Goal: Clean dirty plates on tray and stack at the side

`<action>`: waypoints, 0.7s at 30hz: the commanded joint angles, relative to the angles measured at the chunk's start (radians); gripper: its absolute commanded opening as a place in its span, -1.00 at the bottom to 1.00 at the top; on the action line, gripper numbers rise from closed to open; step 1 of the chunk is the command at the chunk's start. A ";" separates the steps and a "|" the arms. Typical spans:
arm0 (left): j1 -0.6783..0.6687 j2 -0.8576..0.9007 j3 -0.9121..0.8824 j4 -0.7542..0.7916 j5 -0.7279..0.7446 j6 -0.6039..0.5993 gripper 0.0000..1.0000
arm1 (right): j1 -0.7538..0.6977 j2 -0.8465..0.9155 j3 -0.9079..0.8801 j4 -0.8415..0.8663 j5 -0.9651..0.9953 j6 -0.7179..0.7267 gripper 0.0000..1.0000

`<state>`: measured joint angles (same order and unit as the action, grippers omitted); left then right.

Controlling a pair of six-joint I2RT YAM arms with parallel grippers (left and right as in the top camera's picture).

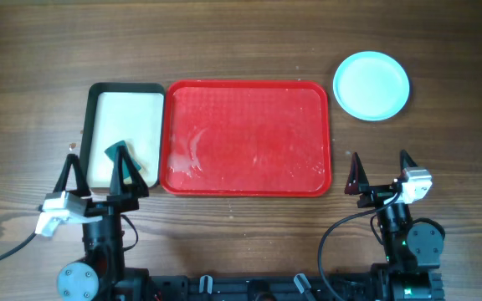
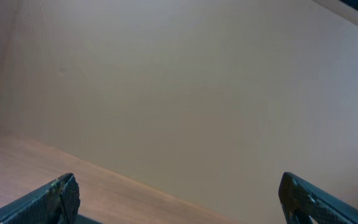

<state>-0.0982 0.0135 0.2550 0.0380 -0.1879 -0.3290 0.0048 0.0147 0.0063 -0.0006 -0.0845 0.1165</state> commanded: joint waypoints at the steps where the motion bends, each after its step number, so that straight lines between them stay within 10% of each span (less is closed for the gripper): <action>1: -0.008 -0.010 -0.076 0.064 0.042 -0.046 1.00 | -0.005 -0.010 -0.001 0.003 0.010 0.017 0.99; 21: 0.000 -0.010 -0.249 0.051 0.060 -0.158 1.00 | -0.005 -0.010 -0.001 0.003 0.010 0.017 1.00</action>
<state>-0.0982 0.0135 0.0189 0.0952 -0.1471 -0.4774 0.0048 0.0147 0.0063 -0.0006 -0.0845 0.1162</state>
